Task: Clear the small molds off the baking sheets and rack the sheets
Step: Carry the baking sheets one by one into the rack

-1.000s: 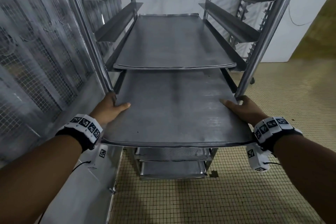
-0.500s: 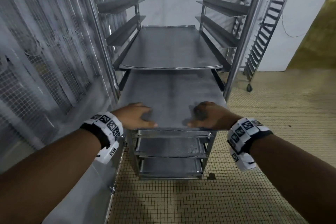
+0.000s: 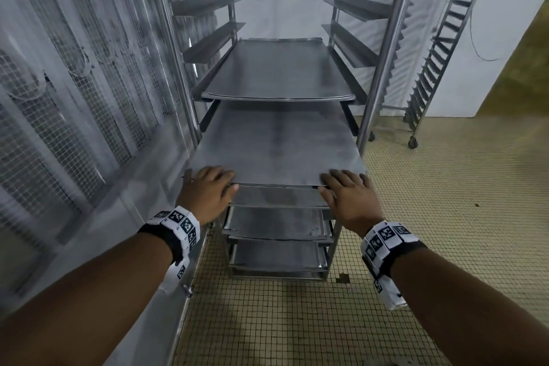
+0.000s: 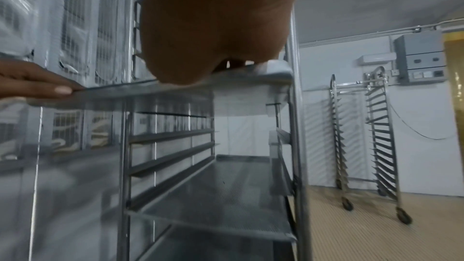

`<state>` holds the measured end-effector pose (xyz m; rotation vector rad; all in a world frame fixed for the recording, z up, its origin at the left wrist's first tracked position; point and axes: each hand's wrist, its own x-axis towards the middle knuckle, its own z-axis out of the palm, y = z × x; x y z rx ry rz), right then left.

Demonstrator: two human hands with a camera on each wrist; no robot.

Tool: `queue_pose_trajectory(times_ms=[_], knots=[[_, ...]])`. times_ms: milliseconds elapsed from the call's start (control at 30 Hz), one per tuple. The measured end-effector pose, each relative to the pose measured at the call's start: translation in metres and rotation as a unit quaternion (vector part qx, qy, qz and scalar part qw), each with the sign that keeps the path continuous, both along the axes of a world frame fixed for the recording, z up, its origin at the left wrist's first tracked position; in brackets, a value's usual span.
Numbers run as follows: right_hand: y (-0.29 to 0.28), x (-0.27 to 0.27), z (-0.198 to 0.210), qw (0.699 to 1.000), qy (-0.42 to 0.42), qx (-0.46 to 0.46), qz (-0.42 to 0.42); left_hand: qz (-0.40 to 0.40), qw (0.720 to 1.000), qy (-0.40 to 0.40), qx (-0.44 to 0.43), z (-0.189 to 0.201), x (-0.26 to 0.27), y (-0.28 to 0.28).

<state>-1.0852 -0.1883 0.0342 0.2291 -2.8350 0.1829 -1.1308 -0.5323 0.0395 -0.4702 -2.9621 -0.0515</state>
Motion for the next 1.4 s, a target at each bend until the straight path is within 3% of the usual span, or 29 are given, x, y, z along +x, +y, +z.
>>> queue_pose_trajectory(times_ms=[367,1067,1400], knots=[[0.002,-0.020,-0.002,0.999,-0.039,0.033,-0.008,0.019,1.000,0.013,-0.004,-0.007,-0.014,0.012],[0.007,-0.186,0.023,0.994,-0.097,0.003,-0.045,0.015,1.000,0.016,0.006,-0.003,-0.192,0.025],[0.012,-0.228,0.018,0.992,-0.108,0.006,-0.057,0.011,0.999,0.031,0.024,-0.007,-0.229,0.026]])
